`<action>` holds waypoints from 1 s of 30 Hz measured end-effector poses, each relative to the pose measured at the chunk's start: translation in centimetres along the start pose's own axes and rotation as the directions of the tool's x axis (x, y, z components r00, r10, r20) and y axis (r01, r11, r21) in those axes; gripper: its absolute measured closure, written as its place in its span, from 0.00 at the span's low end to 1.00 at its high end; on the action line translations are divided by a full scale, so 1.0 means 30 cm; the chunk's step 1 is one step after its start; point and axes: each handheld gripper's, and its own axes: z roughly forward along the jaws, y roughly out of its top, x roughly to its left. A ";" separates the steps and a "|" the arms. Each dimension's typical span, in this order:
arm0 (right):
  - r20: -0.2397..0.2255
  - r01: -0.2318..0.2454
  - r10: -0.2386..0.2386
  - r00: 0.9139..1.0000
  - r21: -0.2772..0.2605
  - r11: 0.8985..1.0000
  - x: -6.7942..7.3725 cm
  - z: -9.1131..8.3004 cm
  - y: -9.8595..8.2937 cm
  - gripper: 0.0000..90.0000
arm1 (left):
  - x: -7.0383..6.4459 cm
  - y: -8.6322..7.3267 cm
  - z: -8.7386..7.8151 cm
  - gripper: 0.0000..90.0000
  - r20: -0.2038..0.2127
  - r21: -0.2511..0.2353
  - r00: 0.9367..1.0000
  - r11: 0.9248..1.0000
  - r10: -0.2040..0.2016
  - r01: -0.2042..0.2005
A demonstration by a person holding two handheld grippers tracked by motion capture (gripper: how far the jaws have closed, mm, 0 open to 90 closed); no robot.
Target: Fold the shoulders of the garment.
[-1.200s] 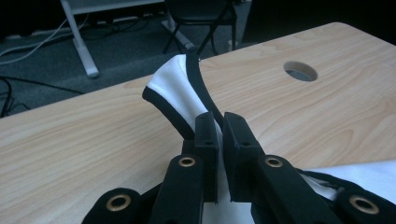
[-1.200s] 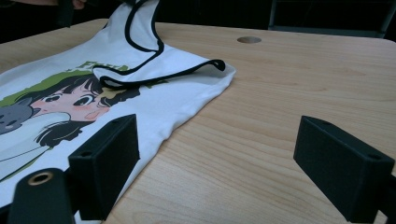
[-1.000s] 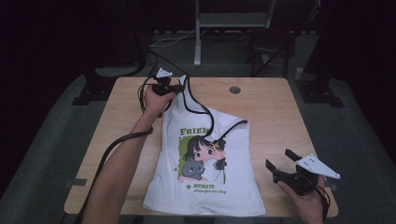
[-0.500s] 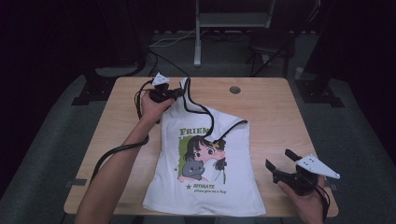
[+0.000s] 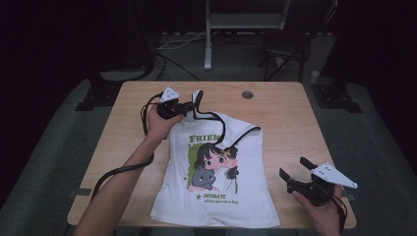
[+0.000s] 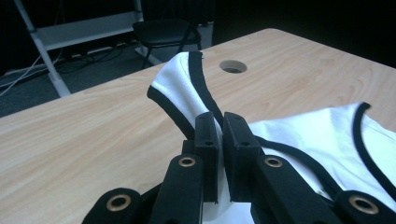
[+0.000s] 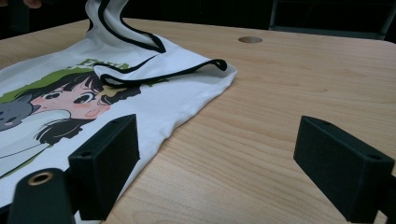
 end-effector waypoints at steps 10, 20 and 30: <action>0.000 0.004 -0.004 1.000 0.001 1.000 0.000 0.001 0.000 0.15 | -0.056 -0.053 -0.025 0.94 0.032 0.032 0.999 0.999 0.028 -0.029; -0.001 0.006 -0.006 1.000 0.001 1.000 0.001 0.001 0.000 0.15 | -0.073 -0.130 -0.013 0.94 0.054 0.105 0.998 0.994 0.026 -0.032; -0.001 0.005 -0.005 1.000 0.001 1.000 0.000 0.000 0.000 0.15 | -0.081 -0.161 0.002 0.92 0.094 0.192 0.995 0.981 0.019 -0.037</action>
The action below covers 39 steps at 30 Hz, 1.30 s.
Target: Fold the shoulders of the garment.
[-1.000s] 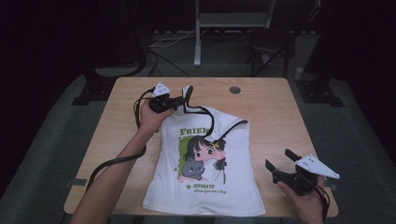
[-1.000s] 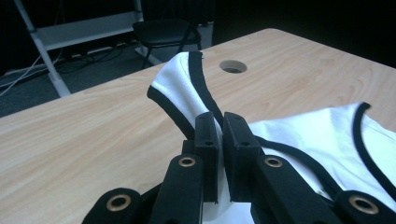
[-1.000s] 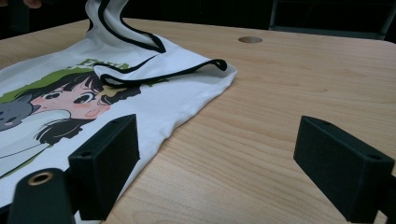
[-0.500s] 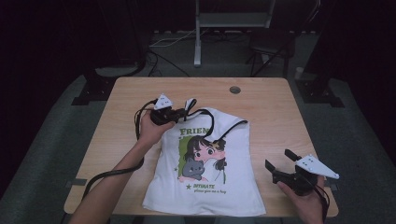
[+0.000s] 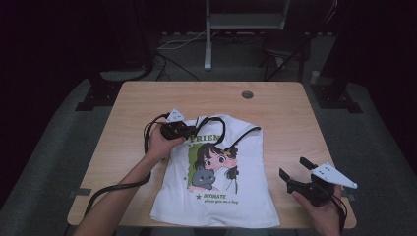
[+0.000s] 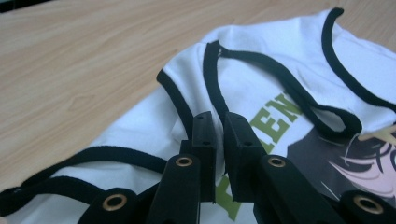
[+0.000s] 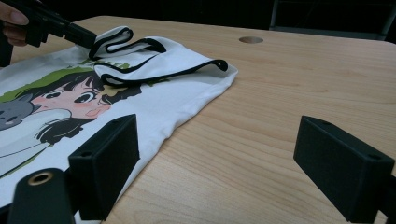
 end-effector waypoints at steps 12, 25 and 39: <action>-0.002 0.003 -0.003 1.000 0.000 1.000 0.000 0.000 0.000 0.15 | 0.001 -0.014 0.004 0.85 0.040 0.043 0.999 0.999 -0.006 0.004; 0.001 0.003 -0.003 1.000 0.005 1.000 0.001 0.001 0.001 0.15 | 0.006 0.082 0.028 0.49 0.059 0.023 0.998 0.999 0.038 -0.040; -0.002 -0.005 0.005 1.000 0.000 1.000 0.000 0.000 0.000 0.15 | -0.001 0.107 0.123 0.68 0.106 0.102 0.992 0.992 0.067 -0.078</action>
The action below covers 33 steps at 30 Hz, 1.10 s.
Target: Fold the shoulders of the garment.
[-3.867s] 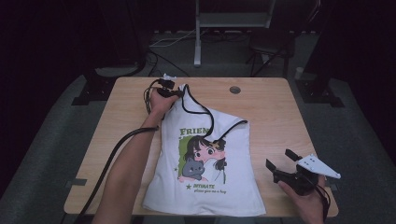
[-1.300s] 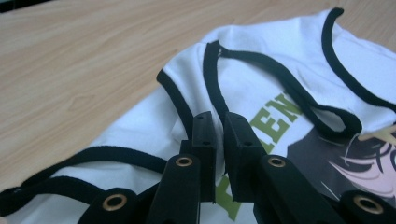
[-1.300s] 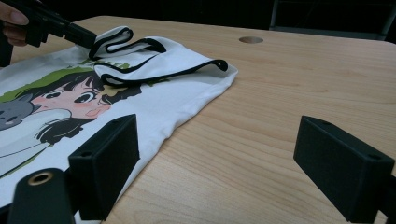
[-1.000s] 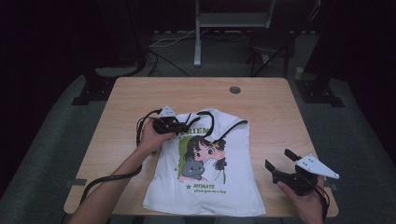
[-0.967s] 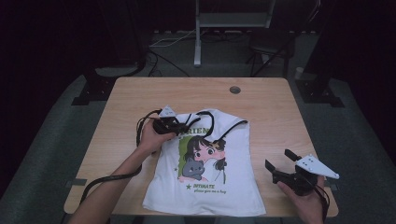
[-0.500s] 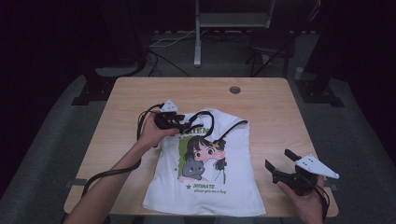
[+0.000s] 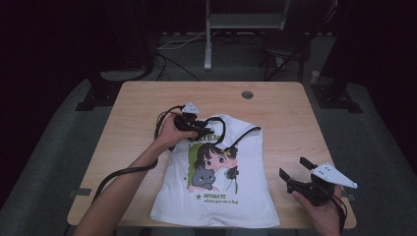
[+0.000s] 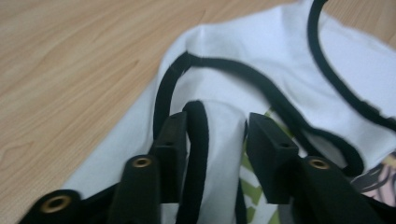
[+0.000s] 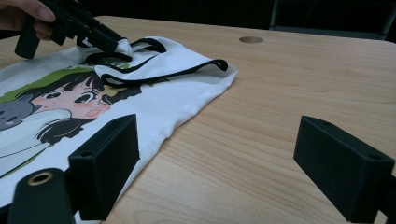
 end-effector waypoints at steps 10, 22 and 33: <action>0.000 0.001 -0.001 1.000 0.000 1.000 0.000 0.000 0.000 0.15 | -0.003 -0.013 -0.001 0.88 0.024 -0.027 1.000 1.000 0.010 -0.009; -0.001 0.004 -0.004 1.000 0.001 1.000 0.000 0.000 0.000 0.15 | -0.003 0.044 -0.114 0.90 0.005 -0.181 1.000 0.983 0.015 -0.014; -0.001 0.009 -0.009 1.000 0.001 1.000 0.001 0.001 0.000 0.15 | -0.052 0.032 -0.192 0.90 -0.001 -0.208 0.989 0.968 0.145 -0.142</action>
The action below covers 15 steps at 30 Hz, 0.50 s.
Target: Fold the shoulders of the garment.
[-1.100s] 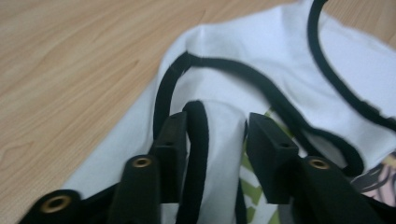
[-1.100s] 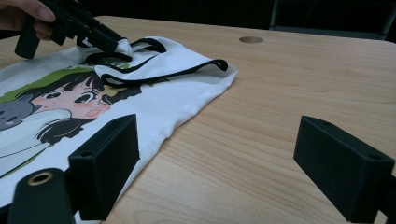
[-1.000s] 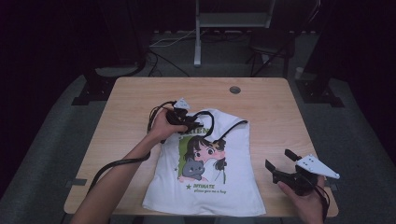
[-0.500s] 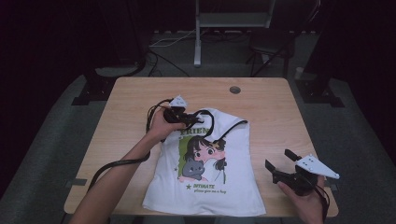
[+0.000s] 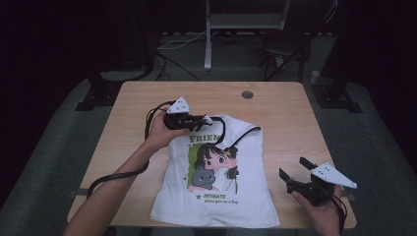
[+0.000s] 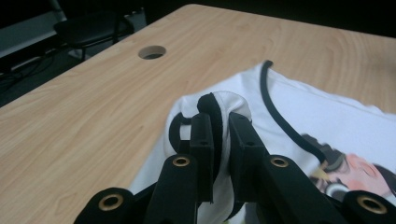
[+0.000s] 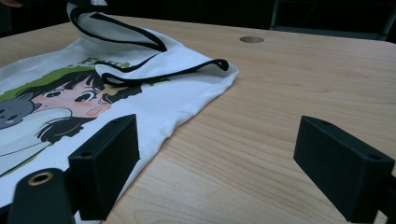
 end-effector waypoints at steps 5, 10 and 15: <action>0.000 -0.001 0.001 1.000 -0.001 1.000 0.000 0.000 0.000 0.15 | -0.010 -0.022 -0.016 0.90 0.020 0.016 0.999 0.999 0.035 -0.036; 0.002 0.000 0.000 1.000 0.000 1.000 0.000 0.000 0.000 0.15 | -0.033 -0.052 -0.016 0.90 0.042 0.057 0.997 0.996 0.071 -0.074; 0.004 0.003 -0.003 1.000 0.001 1.000 0.001 0.000 0.000 0.15 | -0.065 -0.087 -0.005 0.90 0.064 0.109 0.992 0.987 0.113 -0.119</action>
